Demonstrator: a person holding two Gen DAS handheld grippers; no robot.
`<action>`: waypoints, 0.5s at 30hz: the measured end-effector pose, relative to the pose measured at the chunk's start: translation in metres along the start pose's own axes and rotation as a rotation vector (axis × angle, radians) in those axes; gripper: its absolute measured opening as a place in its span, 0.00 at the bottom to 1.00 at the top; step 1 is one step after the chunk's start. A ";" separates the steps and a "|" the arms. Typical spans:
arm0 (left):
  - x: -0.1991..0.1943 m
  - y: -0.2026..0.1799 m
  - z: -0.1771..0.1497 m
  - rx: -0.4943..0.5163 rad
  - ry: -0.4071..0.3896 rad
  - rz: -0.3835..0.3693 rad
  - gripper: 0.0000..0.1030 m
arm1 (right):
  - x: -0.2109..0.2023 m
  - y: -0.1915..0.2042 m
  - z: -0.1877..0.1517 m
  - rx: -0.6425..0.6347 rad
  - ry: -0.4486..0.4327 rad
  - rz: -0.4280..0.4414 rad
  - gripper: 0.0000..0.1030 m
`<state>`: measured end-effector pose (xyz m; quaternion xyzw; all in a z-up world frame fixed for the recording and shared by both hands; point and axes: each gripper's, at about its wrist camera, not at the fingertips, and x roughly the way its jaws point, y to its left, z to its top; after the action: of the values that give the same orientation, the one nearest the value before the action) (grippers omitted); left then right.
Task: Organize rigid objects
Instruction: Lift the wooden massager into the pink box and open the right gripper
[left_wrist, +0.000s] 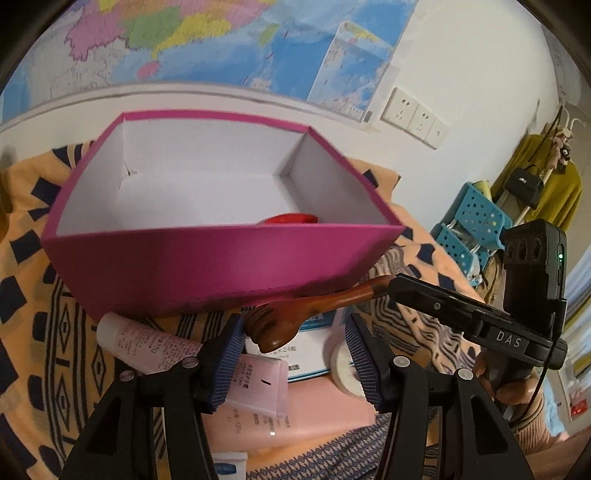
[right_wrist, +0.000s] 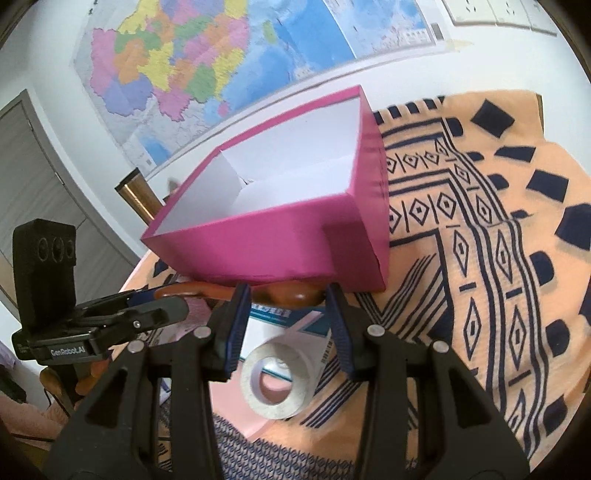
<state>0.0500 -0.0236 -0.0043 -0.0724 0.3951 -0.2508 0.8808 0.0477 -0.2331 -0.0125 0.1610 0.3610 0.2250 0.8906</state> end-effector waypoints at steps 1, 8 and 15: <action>-0.005 -0.002 0.001 0.004 -0.011 -0.004 0.55 | -0.004 0.002 0.001 -0.005 -0.008 0.003 0.43; -0.037 -0.019 0.010 0.052 -0.099 -0.004 0.55 | -0.029 0.020 0.015 -0.052 -0.076 0.023 0.44; -0.061 -0.031 0.032 0.111 -0.199 0.007 0.57 | -0.046 0.034 0.032 -0.098 -0.140 0.039 0.44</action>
<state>0.0275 -0.0222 0.0680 -0.0467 0.2916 -0.2605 0.9192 0.0311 -0.2317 0.0513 0.1397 0.2831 0.2478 0.9159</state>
